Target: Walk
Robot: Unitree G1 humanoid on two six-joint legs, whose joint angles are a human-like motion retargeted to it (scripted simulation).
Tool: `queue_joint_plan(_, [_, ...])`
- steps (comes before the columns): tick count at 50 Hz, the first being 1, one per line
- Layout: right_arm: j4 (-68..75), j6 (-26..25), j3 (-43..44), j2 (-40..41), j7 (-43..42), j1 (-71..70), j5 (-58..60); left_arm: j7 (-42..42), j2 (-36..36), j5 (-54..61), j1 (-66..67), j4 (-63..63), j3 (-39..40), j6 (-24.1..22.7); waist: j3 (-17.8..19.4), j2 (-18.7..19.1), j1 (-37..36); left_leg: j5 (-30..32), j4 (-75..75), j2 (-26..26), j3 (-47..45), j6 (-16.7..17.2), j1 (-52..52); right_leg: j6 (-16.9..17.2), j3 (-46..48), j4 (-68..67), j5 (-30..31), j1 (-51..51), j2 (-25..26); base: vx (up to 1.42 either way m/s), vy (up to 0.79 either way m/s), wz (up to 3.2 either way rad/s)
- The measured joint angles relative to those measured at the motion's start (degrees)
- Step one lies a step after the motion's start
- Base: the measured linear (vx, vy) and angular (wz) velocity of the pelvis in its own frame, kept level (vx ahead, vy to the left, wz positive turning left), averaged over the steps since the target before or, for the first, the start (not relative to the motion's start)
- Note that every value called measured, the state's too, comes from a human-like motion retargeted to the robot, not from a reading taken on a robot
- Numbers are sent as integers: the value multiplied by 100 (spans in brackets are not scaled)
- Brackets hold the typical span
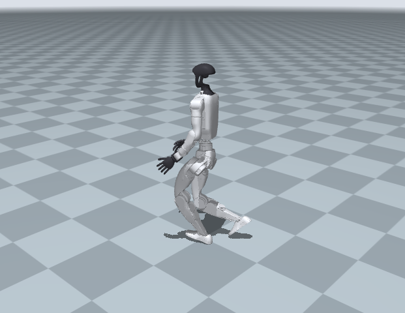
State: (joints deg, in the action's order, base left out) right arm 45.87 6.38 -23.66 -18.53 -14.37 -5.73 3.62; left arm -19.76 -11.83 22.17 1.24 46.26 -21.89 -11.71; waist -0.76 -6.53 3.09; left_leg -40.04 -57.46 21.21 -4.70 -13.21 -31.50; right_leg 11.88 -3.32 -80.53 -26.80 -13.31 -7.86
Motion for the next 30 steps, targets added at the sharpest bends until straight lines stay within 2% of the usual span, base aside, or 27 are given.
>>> queue_joint_plan(2, [118,3,-17,26,51,115,40,-101,-24,-22,-279,-16,4,-35,-1,3,142,-150,179,35,13,-38,268,-57,43,-669,262,-518,-219,-2,5,-69])
queue_joint_plan(5, [278,29,5,-19,53,276,75,-232,-76,-49,-735,-16,20,-67,23,149,345,-341,559,-64,66,8,773,-358,172,-1152,36,-1333,-473,0,5,-80])
queue_joint_plan(10, [424,7,165,-166,22,569,-33,-311,-133,61,-1371,-114,83,-96,40,441,684,-393,1375,-299,107,192,1606,-647,480,-264,-624,-2455,-633,2,2,-73])
queue_joint_plan(17, [617,-77,418,-285,13,896,-240,-229,-208,102,-1948,-339,-5,-229,2,919,716,-397,2073,-863,131,442,2483,-425,540,2568,-616,-2887,289,3,-3,-75])
queue_joint_plan(21, [707,-67,418,-276,-12,969,-373,-144,-155,164,-1912,-367,-83,-230,113,1042,680,-584,1473,-1097,207,568,2824,-553,546,2529,-489,-2622,617,3,-5,-60])
queue_joint_plan(25, [768,-30,372,-217,-129,1004,-520,-46,-50,261,-1610,-306,-194,-204,278,1327,617,-594,-107,-1705,179,853,2841,-879,763,1983,-540,-2276,1098,2,-5,-64])
queue_joint_plan(27, [751,-26,351,-220,-197,869,-595,46,-13,307,-1433,-252,-249,-159,360,1689,531,-183,-1135,-2339,209,1094,2622,-1136,1027,2132,-567,-1987,1553,1,-6,-70])
queue_joint_plan(30, [643,-47,312,-234,-326,635,-587,143,71,314,-1119,-205,-342,-60,452,1956,377,761,-2564,-3022,218,1241,2087,-1472,1188,2243,-756,-1663,1967,-3,-6,-56])
